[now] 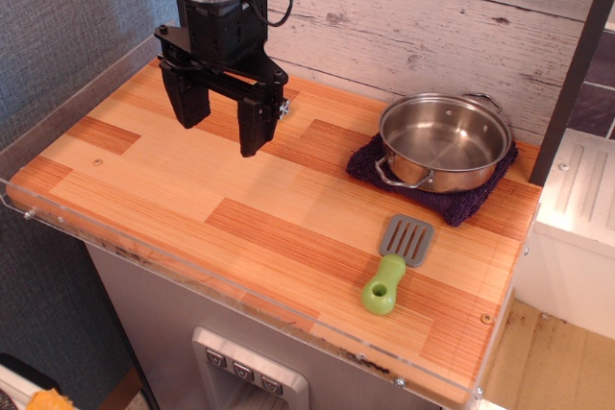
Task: Pick up the pot from above the purple cloth and placed it on table surface
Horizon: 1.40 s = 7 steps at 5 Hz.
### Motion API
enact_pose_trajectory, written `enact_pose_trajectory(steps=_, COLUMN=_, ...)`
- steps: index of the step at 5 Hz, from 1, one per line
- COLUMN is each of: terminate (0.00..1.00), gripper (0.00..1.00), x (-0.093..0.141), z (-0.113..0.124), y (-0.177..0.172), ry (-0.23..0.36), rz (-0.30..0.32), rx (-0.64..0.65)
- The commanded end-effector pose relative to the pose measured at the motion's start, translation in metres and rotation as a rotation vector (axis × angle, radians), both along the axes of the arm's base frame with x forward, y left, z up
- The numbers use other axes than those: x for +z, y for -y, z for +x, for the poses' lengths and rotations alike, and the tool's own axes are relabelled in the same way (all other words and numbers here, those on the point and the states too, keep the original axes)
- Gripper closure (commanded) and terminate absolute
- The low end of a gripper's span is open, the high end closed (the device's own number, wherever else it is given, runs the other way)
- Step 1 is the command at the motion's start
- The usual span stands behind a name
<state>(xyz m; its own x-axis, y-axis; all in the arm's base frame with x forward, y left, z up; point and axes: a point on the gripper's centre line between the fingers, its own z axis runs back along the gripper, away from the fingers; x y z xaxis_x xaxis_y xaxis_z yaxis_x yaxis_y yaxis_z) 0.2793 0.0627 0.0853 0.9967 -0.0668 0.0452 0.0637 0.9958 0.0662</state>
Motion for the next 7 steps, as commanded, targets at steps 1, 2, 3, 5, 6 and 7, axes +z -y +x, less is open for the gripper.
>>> enact_pose_trajectory(steps=1, terminate=0.00, gripper=0.00, x=0.000, z=0.000, y=0.000, ry=0.000, rz=0.000, rx=0.000)
enact_pose_trajectory(steps=2, terminate=0.00, gripper=0.00, x=0.007, z=0.019, y=0.033, ry=0.022, rz=-0.031, rx=-0.058)
enact_pose_trajectory(steps=3, terminate=0.00, gripper=0.00, x=0.010, z=0.034, y=0.060, ry=0.042, rz=-0.047, rx=-0.091)
enact_pose_trajectory(steps=5, terminate=0.00, gripper=0.00, x=-0.010, z=0.076, y=0.085, ry=0.049, rz=-0.028, rx=-0.049)
enact_pose_trajectory(steps=6, terminate=0.00, gripper=0.00, x=-0.024, z=0.092, y=0.083, ry=0.037, rz=-0.014, rx=0.002)
enact_pose_trajectory(steps=7, terminate=0.00, gripper=0.00, x=-0.037, z=0.098, y=0.080, ry=0.013, rz=-0.008, rx=0.022)
